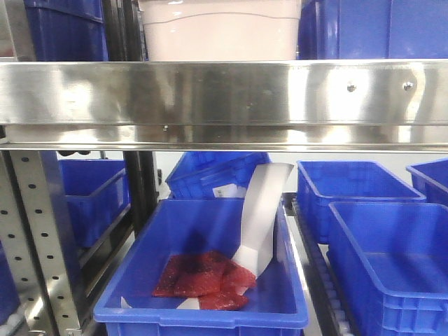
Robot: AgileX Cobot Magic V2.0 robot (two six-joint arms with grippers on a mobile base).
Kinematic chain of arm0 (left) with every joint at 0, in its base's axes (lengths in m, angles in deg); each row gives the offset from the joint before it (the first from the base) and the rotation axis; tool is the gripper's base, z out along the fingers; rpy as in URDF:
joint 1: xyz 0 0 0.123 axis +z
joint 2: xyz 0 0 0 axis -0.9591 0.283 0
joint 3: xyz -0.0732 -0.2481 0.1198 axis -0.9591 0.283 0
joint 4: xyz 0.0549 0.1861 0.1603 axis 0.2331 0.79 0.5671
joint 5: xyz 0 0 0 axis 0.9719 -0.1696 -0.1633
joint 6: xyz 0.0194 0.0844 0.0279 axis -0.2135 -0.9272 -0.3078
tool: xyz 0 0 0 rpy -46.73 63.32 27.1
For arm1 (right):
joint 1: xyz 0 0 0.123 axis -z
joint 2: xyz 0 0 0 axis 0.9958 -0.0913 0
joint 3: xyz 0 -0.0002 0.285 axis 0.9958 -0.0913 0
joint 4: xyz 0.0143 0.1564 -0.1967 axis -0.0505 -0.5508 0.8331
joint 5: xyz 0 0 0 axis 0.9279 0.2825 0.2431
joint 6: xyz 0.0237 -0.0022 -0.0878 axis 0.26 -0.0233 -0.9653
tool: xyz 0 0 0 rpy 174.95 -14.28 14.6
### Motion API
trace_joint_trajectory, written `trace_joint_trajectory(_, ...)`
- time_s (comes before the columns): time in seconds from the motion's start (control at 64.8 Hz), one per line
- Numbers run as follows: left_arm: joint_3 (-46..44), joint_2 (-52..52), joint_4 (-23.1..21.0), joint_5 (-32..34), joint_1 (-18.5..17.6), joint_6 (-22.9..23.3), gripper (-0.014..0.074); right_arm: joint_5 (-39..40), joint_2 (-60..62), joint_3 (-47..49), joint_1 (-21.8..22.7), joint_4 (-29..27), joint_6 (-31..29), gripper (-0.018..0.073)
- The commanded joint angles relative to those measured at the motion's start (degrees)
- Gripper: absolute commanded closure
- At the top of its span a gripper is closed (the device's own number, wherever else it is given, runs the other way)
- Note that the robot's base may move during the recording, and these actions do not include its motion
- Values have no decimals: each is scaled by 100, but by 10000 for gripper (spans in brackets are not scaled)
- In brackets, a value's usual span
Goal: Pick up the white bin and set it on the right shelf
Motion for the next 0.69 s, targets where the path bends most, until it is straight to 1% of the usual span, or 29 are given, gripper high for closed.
trace_joint_trajectory(0.0, 2, -321, -143, 561, -49, 18, 713, 304, -47, 151, 28, -183, -67, 491)
trace_joint_trajectory(0.077, 84, -543, -143, 561, -49, 18, 713, 309, -47, 151, 28, -219, -67, 491)
trace_joint_trajectory(0.139, 109, -605, -227, 524, -49, 18, 713, 309, -47, 151, 28, -219, -67, 491)
trace_joint_trajectory(0.679, 109, -605, -262, 523, -49, 18, 713, 303, -47, 151, 28, -218, -67, 491)
